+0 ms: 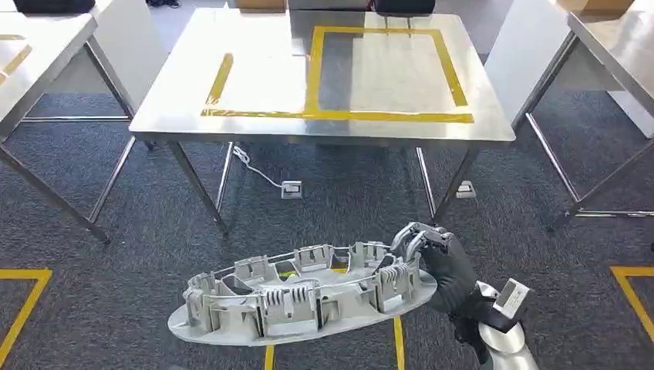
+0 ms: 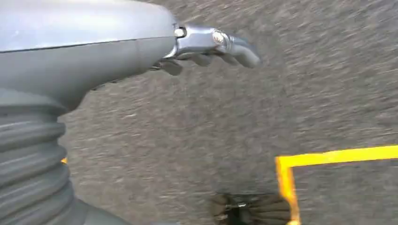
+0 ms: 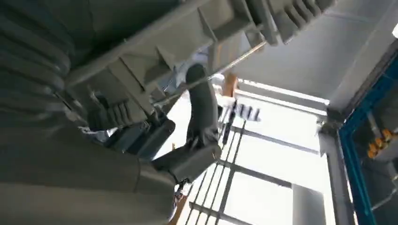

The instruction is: Take the parts from the cabinet and place them on the table.

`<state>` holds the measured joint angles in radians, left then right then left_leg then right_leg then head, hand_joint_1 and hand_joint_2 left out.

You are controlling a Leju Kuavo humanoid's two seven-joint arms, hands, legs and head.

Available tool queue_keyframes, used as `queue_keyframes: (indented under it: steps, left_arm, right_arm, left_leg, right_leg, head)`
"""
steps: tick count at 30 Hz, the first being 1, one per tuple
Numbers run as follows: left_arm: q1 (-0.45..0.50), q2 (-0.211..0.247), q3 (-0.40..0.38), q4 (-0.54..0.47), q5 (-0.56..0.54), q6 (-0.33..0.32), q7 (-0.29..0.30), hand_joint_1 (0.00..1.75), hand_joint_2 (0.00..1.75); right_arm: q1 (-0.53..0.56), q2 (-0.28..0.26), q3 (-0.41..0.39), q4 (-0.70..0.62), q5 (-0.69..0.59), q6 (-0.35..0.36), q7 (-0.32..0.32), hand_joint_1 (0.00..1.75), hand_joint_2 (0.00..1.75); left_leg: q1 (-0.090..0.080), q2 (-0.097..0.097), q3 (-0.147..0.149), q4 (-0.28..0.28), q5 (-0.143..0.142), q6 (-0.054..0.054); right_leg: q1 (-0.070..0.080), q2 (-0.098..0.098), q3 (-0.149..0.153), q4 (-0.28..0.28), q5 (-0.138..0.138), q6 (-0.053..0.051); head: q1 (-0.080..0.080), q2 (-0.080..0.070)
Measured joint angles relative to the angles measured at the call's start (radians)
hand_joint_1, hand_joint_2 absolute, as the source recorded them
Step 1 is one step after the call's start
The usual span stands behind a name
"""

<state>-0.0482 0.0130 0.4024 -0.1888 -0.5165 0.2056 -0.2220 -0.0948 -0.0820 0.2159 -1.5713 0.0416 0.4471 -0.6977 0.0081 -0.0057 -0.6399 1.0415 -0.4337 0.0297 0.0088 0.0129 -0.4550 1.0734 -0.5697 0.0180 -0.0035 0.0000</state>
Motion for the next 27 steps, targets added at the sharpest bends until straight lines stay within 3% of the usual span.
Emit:
queue_keyframes:
  steps: [1, 2, 4, 5, 6, 7, 8, 9, 10, 11, 12, 13, 14, 16, 17, 18, 19, 20, 21, 22, 23, 24, 25, 26, 27]
  left_arm:
    - [0.0, 0.0, 0.0, 0.0, 0.0, 0.0, 0.0, 0.0, 1.75]
    - [-0.002, 0.001, 0.001, 0.0, 0.0, 0.003, 0.0, 0.0, 1.75]
    - [0.0, 0.0, 0.003, 0.0, 0.0, 0.004, 0.0, 0.0, 1.75]
    - [0.002, 0.0, 0.005, 0.0, 0.0, 0.006, 0.0, 0.0, 1.75]
    - [0.003, 0.0, 0.007, 0.0, 0.0, 0.006, 0.0, 0.0, 1.75]
    - [0.004, -0.001, 0.008, 0.0, -0.001, 0.006, 0.0, 0.0, 1.75]
    - [0.004, -0.001, 0.008, 0.0, -0.002, 0.006, 0.0, 0.0, 1.75]
    - [0.004, -0.002, 0.008, 0.0, -0.003, 0.006, 0.0, 0.0, 1.75]
    - [0.006, -0.003, 0.009, 0.003, -0.004, 0.006, 0.0, 0.0, 1.75]
    - [0.004, -0.003, 0.01, 0.003, -0.004, 0.007, 0.0, 0.0, 1.75]
    - [0.004, -0.003, 0.01, 0.003, -0.005, 0.007, 0.001, 0.0, 1.75]
    - [0.004, -0.003, 0.01, 0.002, -0.005, 0.007, 0.001, 0.0, 1.75]
    - [0.002, -0.002, 0.01, 0.0, -0.006, 0.008, 0.001, 0.0, 1.75]
    - [-0.006, -0.004, 0.011, -0.001, -0.008, 0.008, 0.001, 0.0, 1.75]
    - [-0.006, -0.004, 0.012, -0.001, -0.01, 0.008, 0.001, 0.0, 1.75]
    - [-0.006, -0.003, 0.014, -0.001, -0.01, 0.008, 0.001, 0.0, 1.75]
    - [-0.004, -0.003, 0.019, -0.001, -0.01, 0.008, 0.001, 0.0, 1.75]
    - [-0.001, -0.003, 0.022, -0.001, -0.01, 0.008, 0.002, 0.0, 1.75]
    - [0.001, -0.003, 0.024, -0.001, -0.01, 0.009, 0.002, 0.0, 1.75]
    - [0.002, -0.003, 0.025, -0.001, -0.01, 0.009, 0.001, 0.0, 1.75]
    - [0.004, -0.003, 0.025, 0.0, -0.01, 0.01, 0.001, 0.0, 1.75]
    - [0.006, -0.003, 0.026, 0.0, -0.01, 0.011, 0.0, 0.0, 1.75]
    - [0.012, -0.003, 0.027, 0.001, -0.01, 0.013, -0.001, 0.0, 1.75]
    - [0.014, -0.003, 0.028, 0.002, -0.01, 0.015, -0.001, 0.0, 1.75]
    - [0.015, -0.003, 0.031, 0.002, -0.01, 0.016, -0.001, 0.0, 1.75]
  right_arm:
    - [-0.007, 0.0, 0.0, 0.0, 0.0, 0.0, 0.0, 1.75, 1.75]
    - [-0.012, 0.0, -0.001, 0.0, -0.001, 0.0, -0.001, 1.75, 1.75]
    - [-0.01, 0.0, -0.007, 0.0, -0.001, -0.002, 0.0, 1.75, 1.75]
    - [-0.01, 0.0, -0.011, 0.0, -0.001, -0.003, 0.001, 1.75, 1.75]
    - [-0.01, 0.0, -0.016, 0.0, -0.001, -0.004, 0.0, 1.75, 1.75]
    - [-0.01, 0.0, -0.019, 0.0, -0.002, -0.005, 0.0, 1.75, 1.75]
    - [-0.009, 0.0, -0.021, -0.001, -0.003, -0.007, 0.0, 1.75, 1.75]
    - [-0.007, 0.0, -0.024, -0.003, -0.003, -0.009, 0.0, 1.75, 1.75]
    - [-0.001, 0.0, -0.026, -0.003, -0.002, -0.01, 0.0, 1.75, 1.75]
    - [0.005, -0.001, -0.029, -0.005, -0.002, -0.014, -0.001, 1.75, 1.75]
    - [0.01, 0.0, -0.032, -0.013, 0.001, -0.019, 0.0, 1.75, 1.75]
    - [0.011, -0.001, -0.036, -0.024, 0.003, -0.021, 0.001, 1.75, 1.75]
    - [0.007, -0.002, -0.039, -0.031, 0.007, -0.025, 0.001, 1.75, 1.75]
    - [0.011, -0.002, -0.047, -0.054, 0.006, -0.038, -0.002, 1.75, 1.75]
    - [0.009, -0.002, -0.049, -0.062, 0.005, -0.042, -0.001, 1.75, 1.75]
    - [0.01, -0.002, -0.05, -0.069, 0.003, -0.049, -0.001, 1.75, 1.75]
    - [0.013, -0.001, -0.057, -0.08, 0.003, -0.058, -0.001, 1.75, 1.75]
    - [0.014, -0.001, -0.064, -0.089, 0.004, -0.062, -0.001, 1.75, 1.75]
    - [0.014, -0.001, -0.07, -0.096, 0.005, -0.067, -0.001, 1.75, 1.75]
    - [0.014, -0.001, -0.075, -0.103, 0.005, -0.072, -0.001, 1.75, 1.75]
    - [0.013, -0.001, -0.081, -0.11, 0.003, -0.072, -0.001, 1.75, 1.75]
    - [0.013, -0.001, -0.086, -0.114, 0.002, -0.071, -0.001, 1.75, 1.75]
    - [0.012, 0.0, -0.091, -0.115, 0.002, -0.071, -0.001, 1.75, 1.75]
    - [0.01, 0.0, -0.096, -0.116, 0.003, -0.071, 0.0, 1.75, 1.75]
    - [0.007, 0.0, -0.101, -0.119, 0.003, -0.071, 0.0, 1.75, 1.75]
  left_leg:
    - [0.001, 0.0, 0.012, -0.004, -0.009, 0.006]
    - [0.001, 0.0, 0.025, -0.007, -0.021, 0.008]
    - [0.001, -0.002, 0.056, -0.01, -0.047, 0.009]
    - [0.002, -0.004, 0.073, -0.011, -0.061, 0.007]
    - [0.003, -0.007, 0.093, -0.011, -0.077, 0.004]
    - [0.003, -0.008, 0.115, -0.011, -0.094, 0.003]
    - [0.003, -0.009, 0.14, -0.012, -0.111, 0.002]
    - [0.003, -0.008, 0.162, -0.012, -0.129, -0.001]
    - [0.002, -0.008, 0.177, -0.011, -0.145, -0.004]
    - [-0.002, -0.014, 0.188, -0.011, -0.16, -0.013]
    - [-0.003, -0.013, 0.198, -0.024, -0.178, -0.02]
    - [-0.003, -0.013, 0.22, -0.018, -0.173, -0.028]
    - [-0.003, -0.012, 0.22, -0.008, -0.159, -0.038]
    - [-0.001, -0.007, 0.163, 0.107, -0.123, -0.043]
    - [0.0, -0.006, 0.116, 0.177, -0.124, -0.046]
    - [0.001, -0.005, 0.066, 0.237, -0.155, -0.048]
    - [0.0, -0.005, 0.024, 0.274, -0.209, -0.049]
    - [0.0, -0.005, -0.008, 0.285, -0.262, -0.049]
    - [0.0, -0.005, -0.029, 0.274, -0.291, -0.048]
    - [0.0, -0.005, -0.036, 0.242, -0.285, -0.049]
    - [0.0, -0.004, -0.034, 0.188, -0.245, -0.049]
    - [0.0, -0.004, -0.029, 0.117, -0.165, -0.047]
    - [0.0, -0.001, -0.03, 0.045, -0.033, -0.04]
    - [-0.003, 0.001, -0.038, 0.019, 0.003, -0.037]
    - [-0.004, 0.001, -0.027, 0.025, 0.0, -0.031]
  right_leg:
    - [0.0, -0.003, -0.042, 0.069, 0.018, 0.008]
    - [-0.004, -0.004, -0.103, 0.149, 0.01, 0.014]
    - [-0.01, -0.005, -0.197, 0.238, -0.075, 0.023]
    - [-0.012, -0.006, -0.227, 0.242, -0.117, 0.025]
    - [-0.013, -0.006, -0.246, 0.225, -0.138, 0.026]
    - [-0.013, -0.007, -0.253, 0.184, -0.132, 0.023]
    - [-0.013, -0.007, -0.252, 0.122, -0.086, 0.02]
    - [-0.012, -0.008, -0.249, 0.05, 0.012, 0.013]
    - [-0.01, -0.013, -0.257, -0.018, 0.145, 0.004]
    - [-0.003, -0.014, -0.253, -0.033, 0.179, 0.001]
    - [-0.001, -0.012, -0.241, -0.028, 0.177, -0.004]
    - [-0.005, -0.009, -0.234, -0.035, 0.171, -0.013]
    - [-0.003, -0.009, -0.222, -0.036, 0.163, -0.023]
    - [-0.009, -0.009, -0.184, -0.048, 0.145, -0.035]
    - [-0.009, -0.009, -0.172, -0.05, 0.135, -0.04]
    - [-0.009, -0.008, -0.159, -0.05, 0.122, -0.042]
    - [-0.009, -0.007, -0.145, -0.05, 0.108, -0.042]
    - [-0.009, -0.004, -0.128, -0.05, 0.094, -0.043]
    - [-0.009, -0.003, -0.109, -0.05, 0.08, -0.042]
    - [-0.009, -0.002, -0.09, -0.05, 0.065, -0.042]
    - [-0.009, -0.002, -0.069, -0.05, 0.049, -0.04]
    - [-0.009, -0.002, -0.048, -0.05, 0.033, -0.037]
    - [-0.009, -0.002, -0.043, -0.051, 0.017, -0.031]
    - [-0.003, 0.006, -0.026, -0.039, -0.001, -0.026]
    - [-0.001, 0.006, -0.024, -0.041, -0.015, -0.018]
  head:
    - [0.002, 0.0]
    - [0.007, 0.0]
    - [0.009, 0.0]
    - [0.01, 0.0]
    - [0.011, 0.0]
    - [0.012, 0.0]
    - [0.013, 0.0]
    - [0.015, 0.0]
    - [0.017, 0.0]
    - [0.018, 0.0]
    - [0.018, 0.0]
    - [0.016, 0.0]
    - [0.013, 0.0]
    - [0.012, 0.0]
    - [0.007, 0.0]
    - [0.003, 0.0]
    - [0.002, 0.0]
    - [-0.001, 0.0]
    - [-0.003, 0.0]
    - [-0.003, 0.0]
    - [-0.003, 0.0]
    - [-0.005, 0.0]
    - [-0.007, 0.0]
    - [-0.009, 0.0]
    - [-0.006, 0.0]
